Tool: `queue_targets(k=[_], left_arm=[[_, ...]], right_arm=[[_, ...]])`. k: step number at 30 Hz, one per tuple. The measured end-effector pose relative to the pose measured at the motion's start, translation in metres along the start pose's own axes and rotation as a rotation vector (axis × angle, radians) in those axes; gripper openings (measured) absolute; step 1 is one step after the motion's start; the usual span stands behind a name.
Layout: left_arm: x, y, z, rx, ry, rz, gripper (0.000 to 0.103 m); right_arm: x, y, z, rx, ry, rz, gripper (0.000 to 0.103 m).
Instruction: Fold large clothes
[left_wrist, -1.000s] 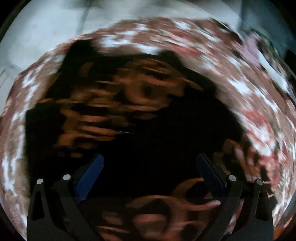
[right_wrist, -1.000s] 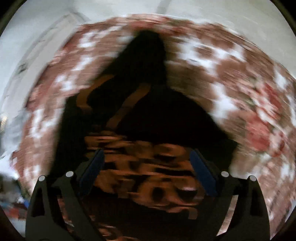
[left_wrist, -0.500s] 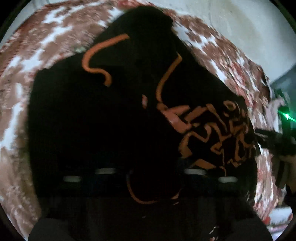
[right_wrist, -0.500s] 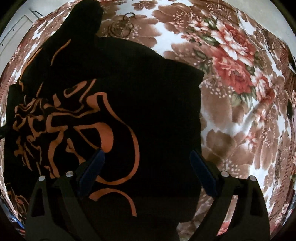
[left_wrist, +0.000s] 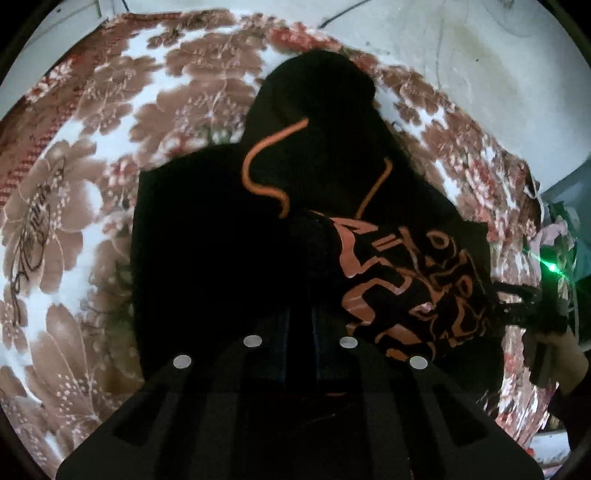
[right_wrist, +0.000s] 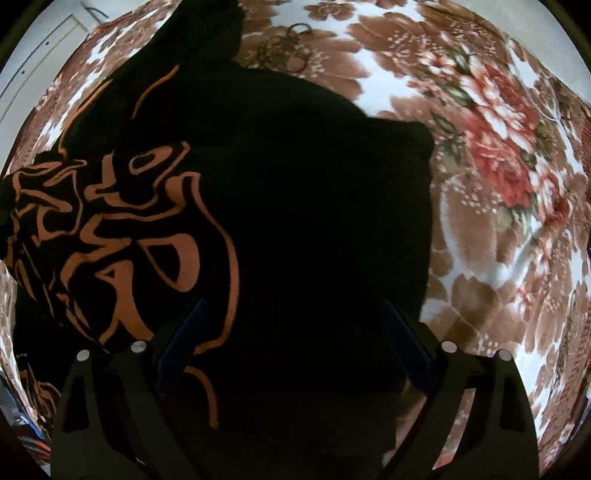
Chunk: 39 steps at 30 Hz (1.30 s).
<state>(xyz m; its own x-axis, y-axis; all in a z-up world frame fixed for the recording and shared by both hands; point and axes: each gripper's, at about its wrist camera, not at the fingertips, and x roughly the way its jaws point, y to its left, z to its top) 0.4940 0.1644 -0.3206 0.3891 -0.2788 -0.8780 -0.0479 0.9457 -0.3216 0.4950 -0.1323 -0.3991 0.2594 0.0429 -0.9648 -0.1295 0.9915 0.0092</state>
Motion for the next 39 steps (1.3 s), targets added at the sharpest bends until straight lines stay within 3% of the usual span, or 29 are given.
queue_targets(k=[4, 7, 8, 9, 12, 15, 19, 22, 25, 29, 31, 33, 36, 39], left_arm=[[0.045, 0.013, -0.017, 0.016, 0.089, 0.076, 0.013], [0.056, 0.011, -0.024, 0.053, 0.061, 0.140, 0.036], [0.053, 0.010, -0.024, 0.062, 0.051, 0.160, 0.054], [0.049, 0.008, -0.023, 0.070, 0.039, 0.174, 0.063], [0.018, -0.003, -0.019, 0.129, -0.050, 0.211, 0.080], [-0.017, -0.023, -0.011, 0.186, -0.150, 0.207, 0.086], [-0.010, -0.053, -0.005, 0.219, -0.161, 0.136, 0.090], [0.032, -0.061, -0.013, 0.212, -0.137, 0.146, 0.090], [0.065, -0.057, -0.023, 0.215, -0.099, 0.201, 0.090], [0.085, -0.042, -0.030, 0.239, -0.084, 0.282, 0.097], [0.089, -0.024, -0.031, 0.190, -0.048, 0.275, 0.098], [0.082, -0.016, -0.029, 0.160, -0.048, 0.251, 0.098], [0.059, -0.019, -0.022, 0.205, -0.040, 0.279, 0.097], [0.023, -0.018, -0.002, 0.199, -0.096, 0.255, 0.097]], right_arm=[[0.021, -0.008, 0.001, 0.037, 0.023, 0.022, 0.096], [0.027, -0.012, -0.001, 0.048, 0.016, 0.022, 0.098], [0.026, -0.012, -0.002, 0.045, 0.010, 0.022, 0.098], [0.023, -0.012, -0.002, 0.045, 0.005, 0.022, 0.098], [-0.005, -0.013, 0.000, 0.057, -0.047, 0.021, 0.098], [-0.050, -0.010, 0.012, 0.080, -0.160, 0.081, 0.098], [-0.058, 0.023, 0.030, 0.036, -0.200, 0.132, 0.098], [-0.025, 0.053, 0.035, 0.009, -0.167, 0.101, 0.098], [0.012, 0.060, 0.029, 0.021, -0.112, 0.051, 0.098], [0.027, 0.061, 0.014, -0.073, -0.145, -0.076, 0.098], [0.033, 0.050, 0.009, -0.071, -0.148, -0.068, 0.098], [0.033, 0.042, 0.008, -0.052, -0.143, -0.052, 0.098], [0.015, 0.034, 0.015, 0.002, -0.122, -0.034, 0.098], [-0.022, 0.032, 0.030, 0.044, -0.182, 0.049, 0.098]])
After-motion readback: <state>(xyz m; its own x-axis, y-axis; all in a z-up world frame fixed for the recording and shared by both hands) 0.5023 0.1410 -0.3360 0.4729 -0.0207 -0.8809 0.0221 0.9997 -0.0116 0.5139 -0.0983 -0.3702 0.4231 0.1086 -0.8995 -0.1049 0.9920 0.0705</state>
